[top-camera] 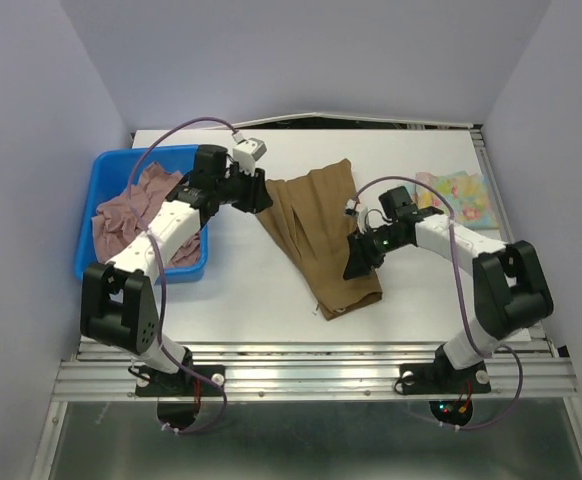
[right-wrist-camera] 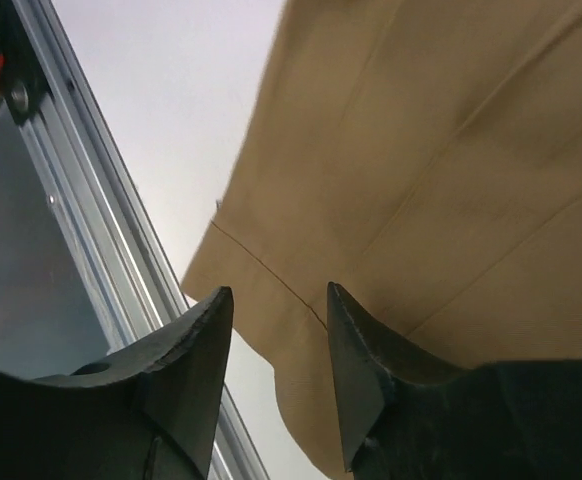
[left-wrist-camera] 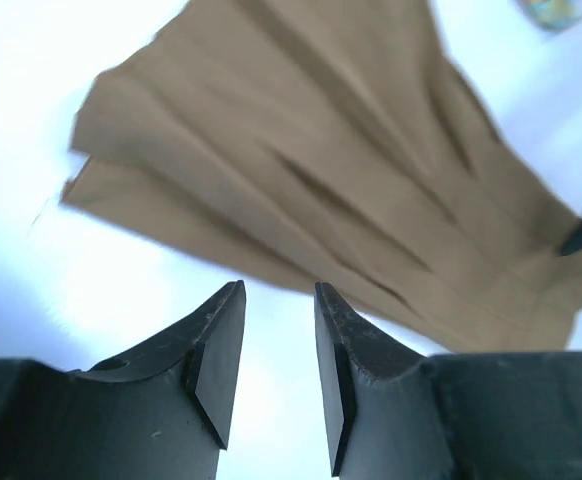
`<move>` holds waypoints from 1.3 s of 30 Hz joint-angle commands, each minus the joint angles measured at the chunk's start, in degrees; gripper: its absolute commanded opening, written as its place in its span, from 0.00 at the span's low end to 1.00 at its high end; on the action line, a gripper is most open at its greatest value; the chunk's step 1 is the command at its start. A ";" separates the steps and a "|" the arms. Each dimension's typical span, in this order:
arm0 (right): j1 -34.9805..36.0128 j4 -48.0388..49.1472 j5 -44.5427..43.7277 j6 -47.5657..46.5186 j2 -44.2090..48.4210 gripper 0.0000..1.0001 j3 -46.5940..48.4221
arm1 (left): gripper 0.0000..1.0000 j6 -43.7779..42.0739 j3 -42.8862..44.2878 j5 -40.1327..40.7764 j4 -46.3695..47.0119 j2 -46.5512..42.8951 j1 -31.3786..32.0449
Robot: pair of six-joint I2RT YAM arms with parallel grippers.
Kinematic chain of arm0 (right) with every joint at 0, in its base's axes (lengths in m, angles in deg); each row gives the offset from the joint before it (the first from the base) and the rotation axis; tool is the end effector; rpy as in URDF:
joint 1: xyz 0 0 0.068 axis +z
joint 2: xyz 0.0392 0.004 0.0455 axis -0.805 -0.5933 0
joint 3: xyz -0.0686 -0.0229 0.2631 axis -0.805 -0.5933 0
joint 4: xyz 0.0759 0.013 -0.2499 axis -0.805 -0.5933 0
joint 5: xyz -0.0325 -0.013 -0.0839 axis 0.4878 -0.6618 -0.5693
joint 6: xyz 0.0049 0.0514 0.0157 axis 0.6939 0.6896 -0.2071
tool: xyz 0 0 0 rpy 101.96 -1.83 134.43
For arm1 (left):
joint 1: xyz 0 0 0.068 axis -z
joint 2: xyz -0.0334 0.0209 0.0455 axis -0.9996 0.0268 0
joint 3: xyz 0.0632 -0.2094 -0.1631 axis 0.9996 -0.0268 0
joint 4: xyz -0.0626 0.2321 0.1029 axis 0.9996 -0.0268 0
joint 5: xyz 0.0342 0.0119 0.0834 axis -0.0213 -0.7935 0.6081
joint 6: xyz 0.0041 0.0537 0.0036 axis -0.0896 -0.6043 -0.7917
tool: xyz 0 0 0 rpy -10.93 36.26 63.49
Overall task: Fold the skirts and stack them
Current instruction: Fold the skirt
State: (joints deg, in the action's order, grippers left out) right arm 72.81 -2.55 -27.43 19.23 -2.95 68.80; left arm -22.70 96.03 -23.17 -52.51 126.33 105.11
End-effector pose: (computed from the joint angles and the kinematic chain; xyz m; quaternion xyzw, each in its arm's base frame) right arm 0.2749 0.1238 0.2208 -0.3526 0.8182 0.4029 0.2093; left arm 0.3342 -0.1170 0.2968 0.2580 0.8107 -0.2623 0.4555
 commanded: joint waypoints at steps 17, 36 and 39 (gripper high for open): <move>0.31 -1.81 14.42 8.84 -28.08 0.38 0.13 | 0.14 6.44 15.19 -10.60 1.67 30.47 -2.74; 1.37 -2.13 12.93 9.48 -12.52 0.57 7.85 | 0.99 -28.11 -6.04 8.37 -0.45 -5.45 6.71; 1.37 -6.69 8.45 3.07 -13.30 0.56 8.38 | 0.98 -37.41 -17.88 13.99 2.80 -15.65 16.01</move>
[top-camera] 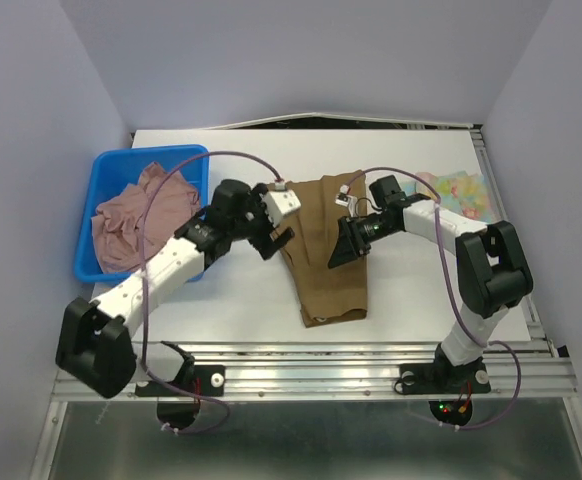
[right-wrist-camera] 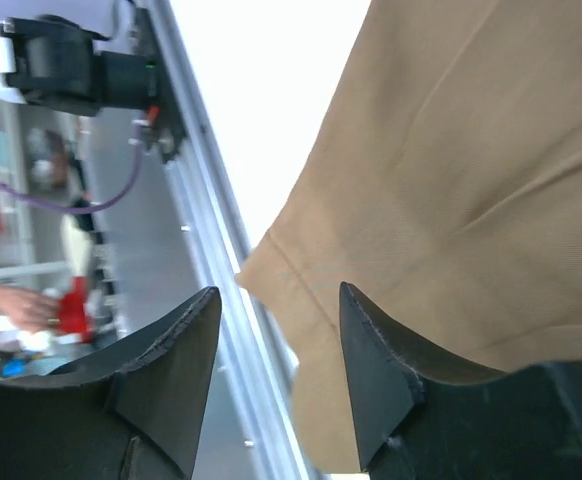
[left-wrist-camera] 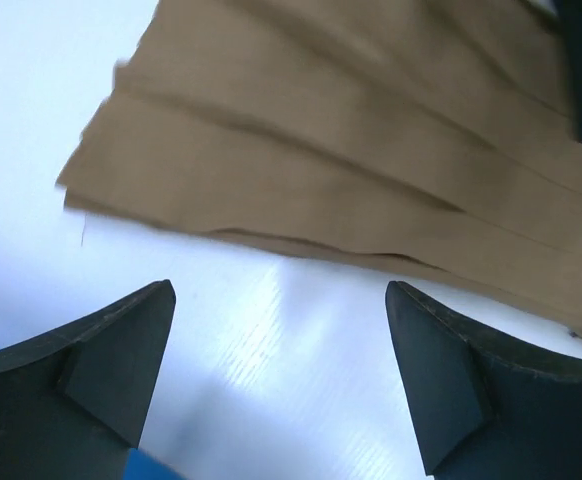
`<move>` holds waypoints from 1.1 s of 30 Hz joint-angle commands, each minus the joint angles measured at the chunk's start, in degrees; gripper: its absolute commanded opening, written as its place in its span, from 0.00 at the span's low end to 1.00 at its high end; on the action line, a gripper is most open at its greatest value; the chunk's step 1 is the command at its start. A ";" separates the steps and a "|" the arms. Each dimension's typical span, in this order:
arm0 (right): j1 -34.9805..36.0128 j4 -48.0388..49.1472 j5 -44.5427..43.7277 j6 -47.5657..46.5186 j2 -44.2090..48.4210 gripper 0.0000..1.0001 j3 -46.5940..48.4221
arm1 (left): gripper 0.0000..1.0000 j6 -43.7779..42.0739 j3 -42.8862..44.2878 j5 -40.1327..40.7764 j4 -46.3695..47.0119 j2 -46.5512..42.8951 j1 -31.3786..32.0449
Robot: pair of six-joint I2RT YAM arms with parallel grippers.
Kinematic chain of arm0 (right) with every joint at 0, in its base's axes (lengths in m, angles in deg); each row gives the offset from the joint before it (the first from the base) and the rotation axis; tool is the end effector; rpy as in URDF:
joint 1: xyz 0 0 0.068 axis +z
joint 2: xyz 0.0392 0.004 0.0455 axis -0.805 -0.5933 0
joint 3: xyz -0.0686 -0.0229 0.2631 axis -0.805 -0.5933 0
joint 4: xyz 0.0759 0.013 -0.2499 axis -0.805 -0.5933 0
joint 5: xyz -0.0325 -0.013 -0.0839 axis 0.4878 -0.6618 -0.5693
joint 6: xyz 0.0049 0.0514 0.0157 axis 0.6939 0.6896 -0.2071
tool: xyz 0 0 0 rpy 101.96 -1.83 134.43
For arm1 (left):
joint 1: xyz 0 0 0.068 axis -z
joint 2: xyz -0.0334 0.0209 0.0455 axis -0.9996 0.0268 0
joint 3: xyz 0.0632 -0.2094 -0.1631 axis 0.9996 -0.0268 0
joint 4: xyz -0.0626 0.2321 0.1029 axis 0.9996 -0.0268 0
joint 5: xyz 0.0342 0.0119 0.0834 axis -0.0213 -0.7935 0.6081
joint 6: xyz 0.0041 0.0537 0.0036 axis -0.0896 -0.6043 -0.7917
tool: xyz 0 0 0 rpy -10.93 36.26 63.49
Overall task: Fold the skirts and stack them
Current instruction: Fold the skirt
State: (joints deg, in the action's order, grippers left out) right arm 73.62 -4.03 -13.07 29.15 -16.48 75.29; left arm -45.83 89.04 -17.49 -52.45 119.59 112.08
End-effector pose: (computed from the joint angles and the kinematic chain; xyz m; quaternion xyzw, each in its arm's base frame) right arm 0.3049 0.1447 0.1872 -0.2675 0.8040 0.5251 0.0793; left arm 0.2914 -0.1417 0.2919 0.4417 0.7351 -0.1537 0.4908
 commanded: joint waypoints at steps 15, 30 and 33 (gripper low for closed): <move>0.56 -6.89 -9.88 -8.89 -16.82 0.49 0.39 | 0.98 -20.01 -34.66 36.00 17.06 -11.59 51.52; 0.56 -5.48 -9.44 -8.36 -18.59 0.49 -0.04 | 0.73 -17.55 -28.69 44.54 33.77 7.32 55.84; 1.08 -5.39 -9.35 -8.63 -18.33 0.49 -0.83 | 0.55 -17.90 -28.60 45.07 33.42 7.15 55.75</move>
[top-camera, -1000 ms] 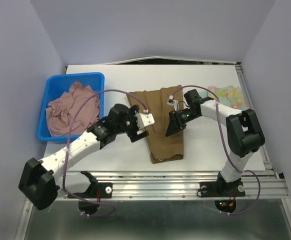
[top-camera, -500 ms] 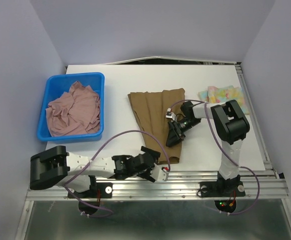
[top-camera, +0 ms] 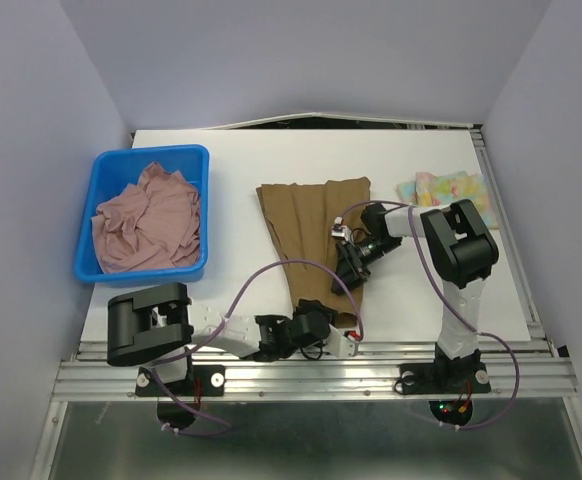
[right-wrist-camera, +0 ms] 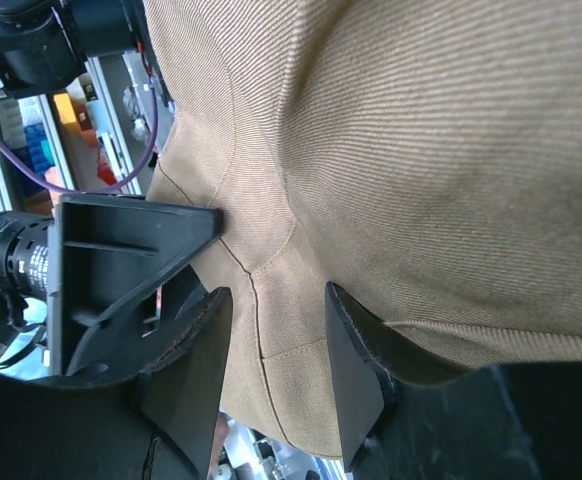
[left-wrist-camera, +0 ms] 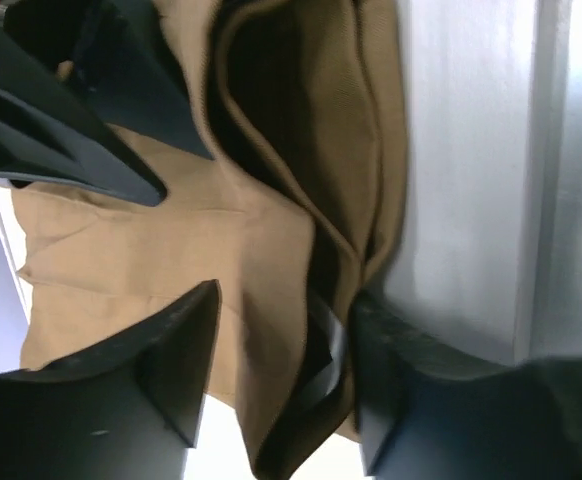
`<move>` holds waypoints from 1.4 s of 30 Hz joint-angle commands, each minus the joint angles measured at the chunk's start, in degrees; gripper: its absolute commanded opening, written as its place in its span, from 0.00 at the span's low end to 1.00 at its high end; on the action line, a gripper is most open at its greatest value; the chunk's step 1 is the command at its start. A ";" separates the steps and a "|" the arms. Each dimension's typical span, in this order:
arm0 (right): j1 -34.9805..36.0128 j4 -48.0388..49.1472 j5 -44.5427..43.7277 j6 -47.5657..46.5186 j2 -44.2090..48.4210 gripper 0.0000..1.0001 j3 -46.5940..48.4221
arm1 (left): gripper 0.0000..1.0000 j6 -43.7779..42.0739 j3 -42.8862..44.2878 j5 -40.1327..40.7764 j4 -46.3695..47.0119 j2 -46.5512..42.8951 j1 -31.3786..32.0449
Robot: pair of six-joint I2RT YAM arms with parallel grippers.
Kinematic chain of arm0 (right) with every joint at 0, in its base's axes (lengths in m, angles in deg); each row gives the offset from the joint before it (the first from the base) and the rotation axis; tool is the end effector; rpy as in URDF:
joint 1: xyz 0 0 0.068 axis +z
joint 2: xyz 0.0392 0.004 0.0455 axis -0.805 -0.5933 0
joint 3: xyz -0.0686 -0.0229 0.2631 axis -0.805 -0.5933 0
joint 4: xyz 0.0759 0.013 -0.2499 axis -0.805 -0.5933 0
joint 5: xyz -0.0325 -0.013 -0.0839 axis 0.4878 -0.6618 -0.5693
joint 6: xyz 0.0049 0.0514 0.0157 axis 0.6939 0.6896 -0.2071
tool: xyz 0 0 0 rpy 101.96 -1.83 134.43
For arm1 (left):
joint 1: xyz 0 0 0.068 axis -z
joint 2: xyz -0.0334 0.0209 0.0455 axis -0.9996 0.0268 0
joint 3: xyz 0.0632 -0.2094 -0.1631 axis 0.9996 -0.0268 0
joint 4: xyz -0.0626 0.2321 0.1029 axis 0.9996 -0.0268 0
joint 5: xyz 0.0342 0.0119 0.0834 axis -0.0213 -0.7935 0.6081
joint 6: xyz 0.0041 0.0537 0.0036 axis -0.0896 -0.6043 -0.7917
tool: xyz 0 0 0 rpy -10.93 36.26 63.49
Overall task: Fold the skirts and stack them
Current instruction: Fold the skirt
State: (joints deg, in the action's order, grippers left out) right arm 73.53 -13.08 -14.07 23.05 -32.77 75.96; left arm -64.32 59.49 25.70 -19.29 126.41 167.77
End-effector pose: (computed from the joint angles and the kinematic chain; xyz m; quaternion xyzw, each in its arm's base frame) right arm 0.3021 0.1427 0.0974 0.2070 -0.8344 -0.5052 0.0754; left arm 0.0660 -0.2788 0.1464 0.7220 0.4864 0.0175 0.4918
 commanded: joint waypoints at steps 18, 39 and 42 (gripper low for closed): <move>-0.86 16.30 4.40 24.36 10.69 0.52 -3.93 | 0.00 13.77 7.62 -2.43 -17.84 -1.79 0.15; 1.70 -9.61 -14.32 1.35 4.99 0.59 11.11 | 0.00 14.92 14.04 -12.16 -29.34 -6.52 -2.93; 0.65 -9.44 -14.49 1.16 4.64 0.66 23.86 | 0.00 14.91 15.71 -17.18 -34.27 -9.08 -2.84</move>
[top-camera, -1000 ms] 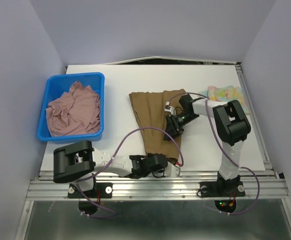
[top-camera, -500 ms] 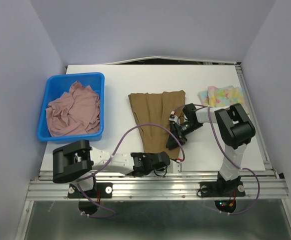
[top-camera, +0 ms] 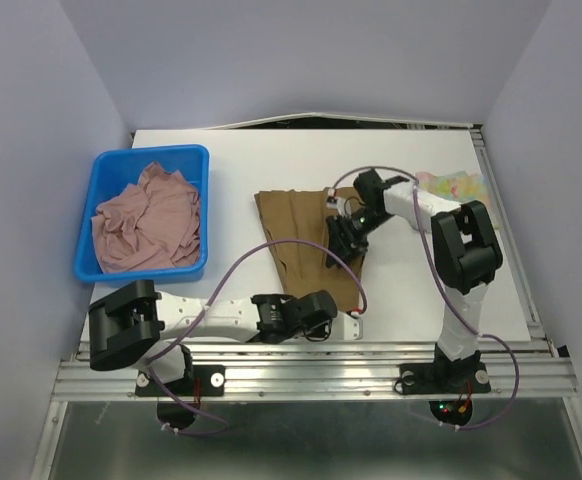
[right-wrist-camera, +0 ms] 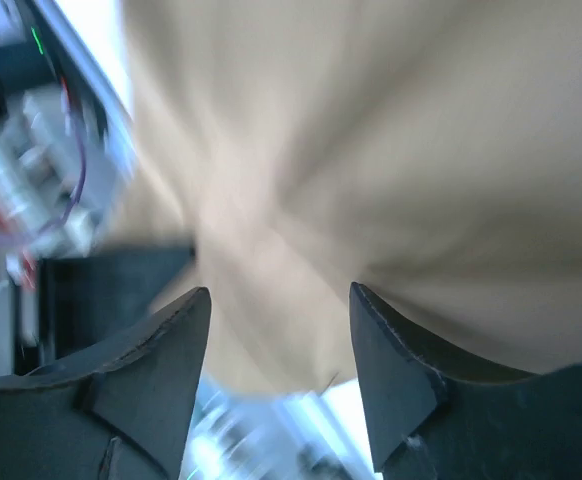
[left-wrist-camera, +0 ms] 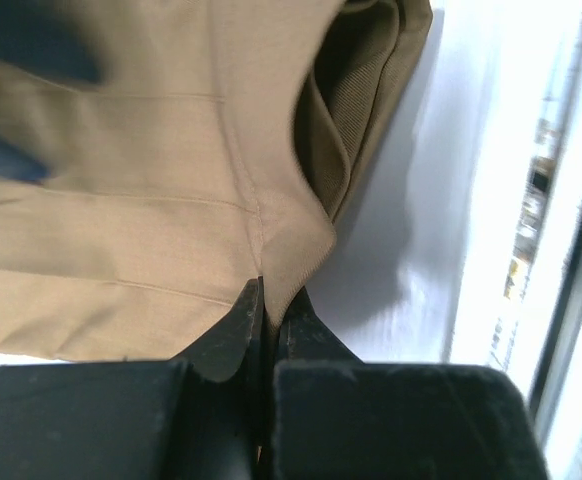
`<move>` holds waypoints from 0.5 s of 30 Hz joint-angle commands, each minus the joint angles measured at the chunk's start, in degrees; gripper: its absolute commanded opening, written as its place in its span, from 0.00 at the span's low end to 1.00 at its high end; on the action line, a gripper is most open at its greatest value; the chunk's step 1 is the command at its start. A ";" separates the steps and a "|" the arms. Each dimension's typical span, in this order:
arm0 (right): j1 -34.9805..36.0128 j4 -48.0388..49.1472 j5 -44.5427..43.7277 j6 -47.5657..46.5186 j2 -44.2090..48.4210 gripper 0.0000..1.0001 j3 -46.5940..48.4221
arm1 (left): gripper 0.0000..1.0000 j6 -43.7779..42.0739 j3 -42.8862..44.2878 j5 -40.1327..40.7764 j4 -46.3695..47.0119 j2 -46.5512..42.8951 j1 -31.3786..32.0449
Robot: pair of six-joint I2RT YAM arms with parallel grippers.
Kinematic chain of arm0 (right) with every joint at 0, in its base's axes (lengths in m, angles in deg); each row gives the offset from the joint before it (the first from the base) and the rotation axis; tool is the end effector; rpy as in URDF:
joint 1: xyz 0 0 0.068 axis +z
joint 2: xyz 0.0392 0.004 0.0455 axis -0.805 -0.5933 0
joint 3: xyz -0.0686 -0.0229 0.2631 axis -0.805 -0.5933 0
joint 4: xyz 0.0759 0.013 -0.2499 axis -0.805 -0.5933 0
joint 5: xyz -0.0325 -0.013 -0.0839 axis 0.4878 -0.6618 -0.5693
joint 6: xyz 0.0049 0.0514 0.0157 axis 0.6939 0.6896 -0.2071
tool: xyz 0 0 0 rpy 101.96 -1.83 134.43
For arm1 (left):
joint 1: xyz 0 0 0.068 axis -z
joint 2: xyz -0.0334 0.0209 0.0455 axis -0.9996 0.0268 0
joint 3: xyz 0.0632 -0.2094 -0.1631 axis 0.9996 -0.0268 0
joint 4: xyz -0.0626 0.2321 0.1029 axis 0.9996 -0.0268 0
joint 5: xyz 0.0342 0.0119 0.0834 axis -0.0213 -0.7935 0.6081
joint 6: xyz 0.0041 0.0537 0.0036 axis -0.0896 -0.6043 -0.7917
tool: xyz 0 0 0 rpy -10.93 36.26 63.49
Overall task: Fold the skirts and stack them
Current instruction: Fold the skirt
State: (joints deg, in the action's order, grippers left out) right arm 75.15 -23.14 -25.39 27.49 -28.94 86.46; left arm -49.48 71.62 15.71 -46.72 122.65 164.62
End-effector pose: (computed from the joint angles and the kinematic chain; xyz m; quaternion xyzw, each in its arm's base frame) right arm 0.3217 0.1564 0.1526 0.2163 -0.8801 -0.4187 0.0588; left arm 0.0779 -0.2860 0.1847 0.7100 0.5861 -0.0650 0.3849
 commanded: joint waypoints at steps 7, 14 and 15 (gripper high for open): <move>-2.20 6.94 -10.37 -5.20 -7.70 0.77 33.95 | 0.00 0.43 6.04 -15.71 -13.69 -7.52 0.22; -2.20 16.06 -15.21 -5.21 -17.37 0.80 37.93 | 0.00 1.65 14.65 -27.41 -23.35 -8.40 -3.03; -2.20 16.61 -14.87 -5.29 -17.99 0.79 36.53 | 0.00 1.66 15.53 -28.63 -24.24 -8.40 -3.38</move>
State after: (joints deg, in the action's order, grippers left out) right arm 72.89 -11.68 -37.28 23.16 -43.72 124.12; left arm -48.67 80.67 -3.43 -65.56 117.21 163.09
